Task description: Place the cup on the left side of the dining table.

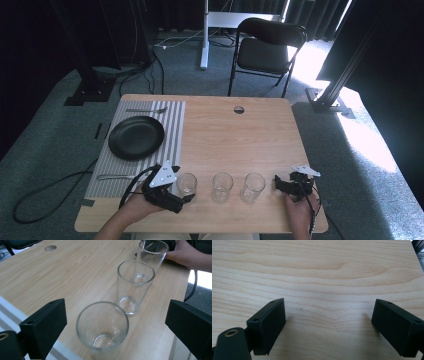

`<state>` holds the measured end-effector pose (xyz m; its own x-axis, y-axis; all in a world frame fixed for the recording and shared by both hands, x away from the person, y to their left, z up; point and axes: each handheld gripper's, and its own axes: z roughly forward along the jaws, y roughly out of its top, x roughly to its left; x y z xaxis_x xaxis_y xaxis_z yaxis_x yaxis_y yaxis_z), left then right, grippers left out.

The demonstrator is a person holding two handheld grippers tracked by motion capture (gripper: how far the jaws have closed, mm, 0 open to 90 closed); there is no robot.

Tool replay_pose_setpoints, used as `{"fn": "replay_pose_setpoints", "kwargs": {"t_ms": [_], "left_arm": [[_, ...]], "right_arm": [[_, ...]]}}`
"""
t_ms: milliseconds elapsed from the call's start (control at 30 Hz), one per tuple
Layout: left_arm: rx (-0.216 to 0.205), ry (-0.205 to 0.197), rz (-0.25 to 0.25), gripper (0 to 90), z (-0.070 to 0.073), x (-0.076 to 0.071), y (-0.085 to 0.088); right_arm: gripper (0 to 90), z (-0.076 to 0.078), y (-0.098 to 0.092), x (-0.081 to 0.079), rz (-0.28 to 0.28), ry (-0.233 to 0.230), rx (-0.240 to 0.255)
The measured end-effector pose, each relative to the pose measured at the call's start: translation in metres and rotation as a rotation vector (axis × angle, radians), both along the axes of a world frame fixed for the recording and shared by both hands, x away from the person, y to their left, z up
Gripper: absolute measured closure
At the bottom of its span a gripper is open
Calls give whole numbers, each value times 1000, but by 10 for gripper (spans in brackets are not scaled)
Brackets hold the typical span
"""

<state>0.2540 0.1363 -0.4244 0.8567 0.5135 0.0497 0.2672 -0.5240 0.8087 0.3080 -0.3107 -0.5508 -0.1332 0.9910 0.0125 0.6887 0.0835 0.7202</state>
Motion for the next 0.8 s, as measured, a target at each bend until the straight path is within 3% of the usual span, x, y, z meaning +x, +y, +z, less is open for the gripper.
{"fn": "replay_pose_setpoints", "kwargs": {"t_ms": [433,567,800], "left_arm": [[37,28,-62,41,0,9,-30],[83,29,-64,41,1,12,-42],[120,42,-81,41,1,17,-59]], "right_arm": [[114,0,0,0,0,0,0],[114,0,0,0,0,0,0],[114,0,0,0,0,0,1]]}}
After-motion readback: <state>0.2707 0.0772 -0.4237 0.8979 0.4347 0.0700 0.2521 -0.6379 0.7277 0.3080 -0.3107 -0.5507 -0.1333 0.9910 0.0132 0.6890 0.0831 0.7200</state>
